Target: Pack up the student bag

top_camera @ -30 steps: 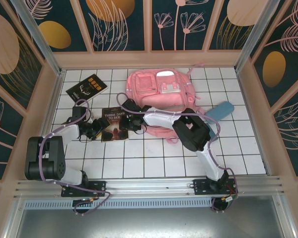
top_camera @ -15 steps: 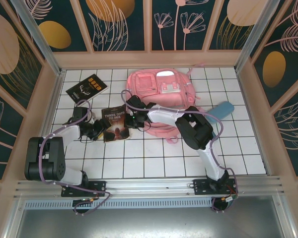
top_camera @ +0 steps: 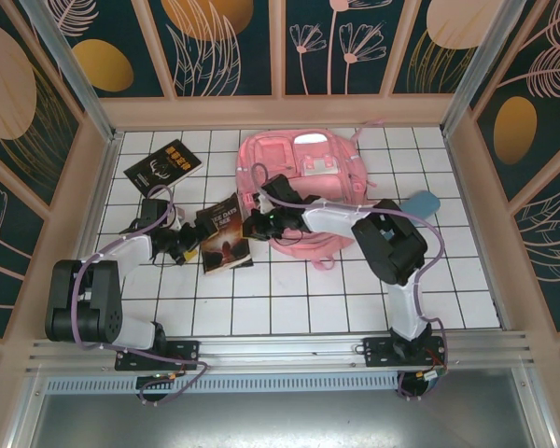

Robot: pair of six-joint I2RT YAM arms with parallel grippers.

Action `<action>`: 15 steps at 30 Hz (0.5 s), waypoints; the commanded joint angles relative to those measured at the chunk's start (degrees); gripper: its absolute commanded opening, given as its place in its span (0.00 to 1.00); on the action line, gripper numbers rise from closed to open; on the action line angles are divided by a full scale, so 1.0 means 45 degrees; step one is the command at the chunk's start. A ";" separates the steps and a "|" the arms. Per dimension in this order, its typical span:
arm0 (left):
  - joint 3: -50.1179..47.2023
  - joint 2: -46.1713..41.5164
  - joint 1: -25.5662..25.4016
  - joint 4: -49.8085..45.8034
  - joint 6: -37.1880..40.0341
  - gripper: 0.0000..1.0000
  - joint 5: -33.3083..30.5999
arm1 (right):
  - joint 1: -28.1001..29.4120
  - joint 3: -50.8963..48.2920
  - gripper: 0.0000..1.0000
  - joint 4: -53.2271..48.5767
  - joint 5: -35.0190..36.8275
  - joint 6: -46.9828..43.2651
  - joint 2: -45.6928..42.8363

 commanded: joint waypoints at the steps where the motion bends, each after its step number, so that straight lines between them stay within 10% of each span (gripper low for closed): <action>1: 0.0266 -0.0075 -0.0053 0.0576 0.0065 0.95 0.1051 | -0.0381 -0.0303 0.00 0.2166 -0.1972 0.0425 -0.0937; 9: 0.0009 0.0368 -0.0051 0.2267 -0.0553 0.93 0.2869 | -0.0725 -0.1000 0.00 0.3532 -0.2968 0.1225 -0.0954; 15: -0.0263 0.0340 -0.0053 0.3748 -0.1457 0.65 0.3832 | -0.1001 -0.1352 0.01 0.3846 -0.3295 0.1443 -0.0990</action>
